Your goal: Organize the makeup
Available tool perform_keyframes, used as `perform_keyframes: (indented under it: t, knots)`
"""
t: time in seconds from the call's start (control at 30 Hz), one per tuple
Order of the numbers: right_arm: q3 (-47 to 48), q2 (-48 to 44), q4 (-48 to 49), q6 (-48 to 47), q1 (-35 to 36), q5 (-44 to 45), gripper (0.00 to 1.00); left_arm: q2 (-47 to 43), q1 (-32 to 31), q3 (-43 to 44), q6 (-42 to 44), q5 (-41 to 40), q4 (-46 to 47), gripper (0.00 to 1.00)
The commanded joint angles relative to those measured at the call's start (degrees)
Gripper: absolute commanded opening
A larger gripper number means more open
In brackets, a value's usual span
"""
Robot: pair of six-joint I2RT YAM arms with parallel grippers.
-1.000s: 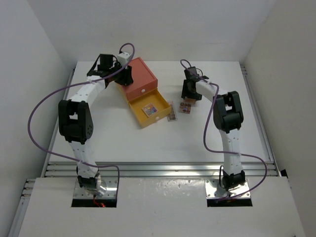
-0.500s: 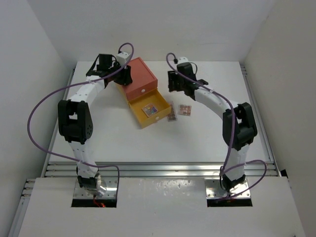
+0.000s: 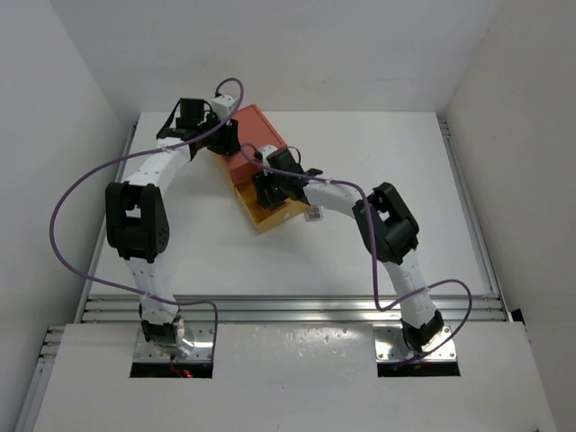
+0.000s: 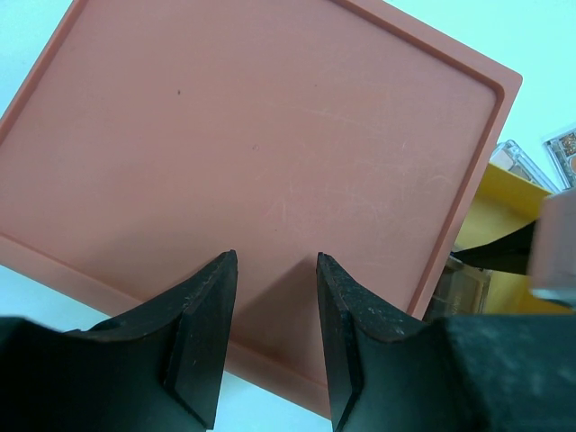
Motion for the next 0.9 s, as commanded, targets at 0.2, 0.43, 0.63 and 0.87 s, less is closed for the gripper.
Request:
perform_keyframes:
  t: [0.2,0.43,0.63,0.87]
  knots:
    - [4.87,-4.78,0.39,-1.2,0.15,-2.73,0.87,2.98,1.65,-1.13,0.75,-3.8,-8.73,0.47]
    - [-0.3,-14.36,2.58,0.28,-1.52,3.14,0.93,3.51,3.49,-2.27,2.6,-5.46,-8.73,0.47]
    - [-8.57,-18.33,-6.17,11.52,-11.33,16.42,0.93,3.51,5.26,-2.8,5.14,-6.87,-8.73,0.47]
    - [-7.69,-12.44,-16.12,15.12,-14.79,19.77,0.96,3.51,6.31,-2.8,6.2,-6.87,-8.73,0.47]
